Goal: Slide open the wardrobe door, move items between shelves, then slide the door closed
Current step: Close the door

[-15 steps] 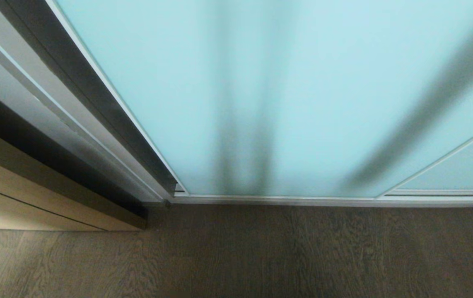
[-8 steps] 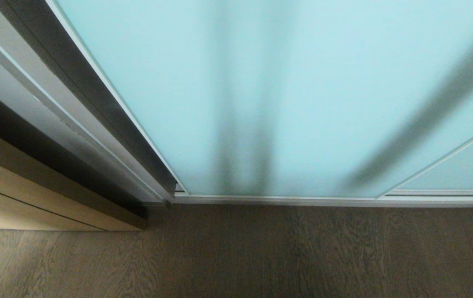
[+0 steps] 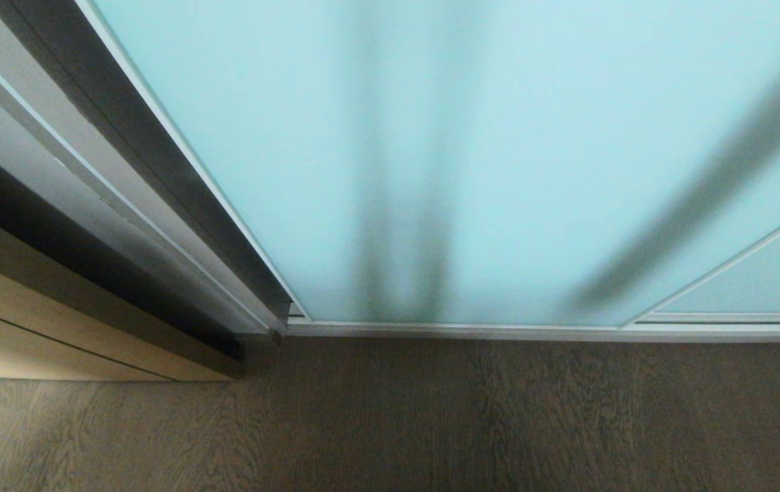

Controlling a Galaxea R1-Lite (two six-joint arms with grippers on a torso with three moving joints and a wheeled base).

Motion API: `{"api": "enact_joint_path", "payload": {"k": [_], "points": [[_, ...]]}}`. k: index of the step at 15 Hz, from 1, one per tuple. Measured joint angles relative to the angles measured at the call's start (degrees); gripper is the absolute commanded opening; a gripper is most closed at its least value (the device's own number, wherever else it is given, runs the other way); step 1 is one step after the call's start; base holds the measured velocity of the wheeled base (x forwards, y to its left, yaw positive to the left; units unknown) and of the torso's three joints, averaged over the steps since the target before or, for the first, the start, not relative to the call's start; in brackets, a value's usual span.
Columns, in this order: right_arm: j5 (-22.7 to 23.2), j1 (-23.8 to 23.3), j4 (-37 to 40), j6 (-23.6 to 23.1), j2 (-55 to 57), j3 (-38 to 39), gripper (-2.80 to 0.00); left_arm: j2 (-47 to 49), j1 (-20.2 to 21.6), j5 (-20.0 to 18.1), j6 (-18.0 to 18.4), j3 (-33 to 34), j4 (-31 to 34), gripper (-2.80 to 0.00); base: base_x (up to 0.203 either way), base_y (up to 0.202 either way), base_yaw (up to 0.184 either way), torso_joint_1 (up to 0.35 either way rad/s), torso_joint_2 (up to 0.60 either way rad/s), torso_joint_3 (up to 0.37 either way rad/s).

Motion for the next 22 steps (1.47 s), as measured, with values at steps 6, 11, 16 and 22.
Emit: {"api": "enact_joint_path", "payload": {"k": [6, 11, 16, 22], "points": [[-0.8, 0.5, 0.0, 0.0, -0.9, 0.9, -2.8, 0.0, 0.0, 0.0, 0.0, 0.0, 0.0, -2.8, 0.0, 0.0, 0.0, 0.0, 0.0, 0.0], [-0.9, -7.1, 0.0, -0.1, -3.1, 2.4, -2.8, 0.0, 0.0, 0.0, 0.0, 0.0, 0.0, -2.8, 0.0, 0.0, 0.0, 0.0, 0.0, 0.0], [-0.1, -8.3, -2.5, 0.0, 1.5, 0.8, -2.8, 0.0, 0.0, 0.0, 0.0, 0.0, 0.0, -2.8, 0.0, 0.0, 0.0, 0.0, 0.0, 0.0], [0.0, -8.3, -13.0, -0.1, 10.4, -0.1, -2.8, 0.0, 0.0, 0.0, 0.0, 0.0, 0.0, -2.8, 0.0, 0.0, 0.0, 0.0, 0.0, 0.0]]}}
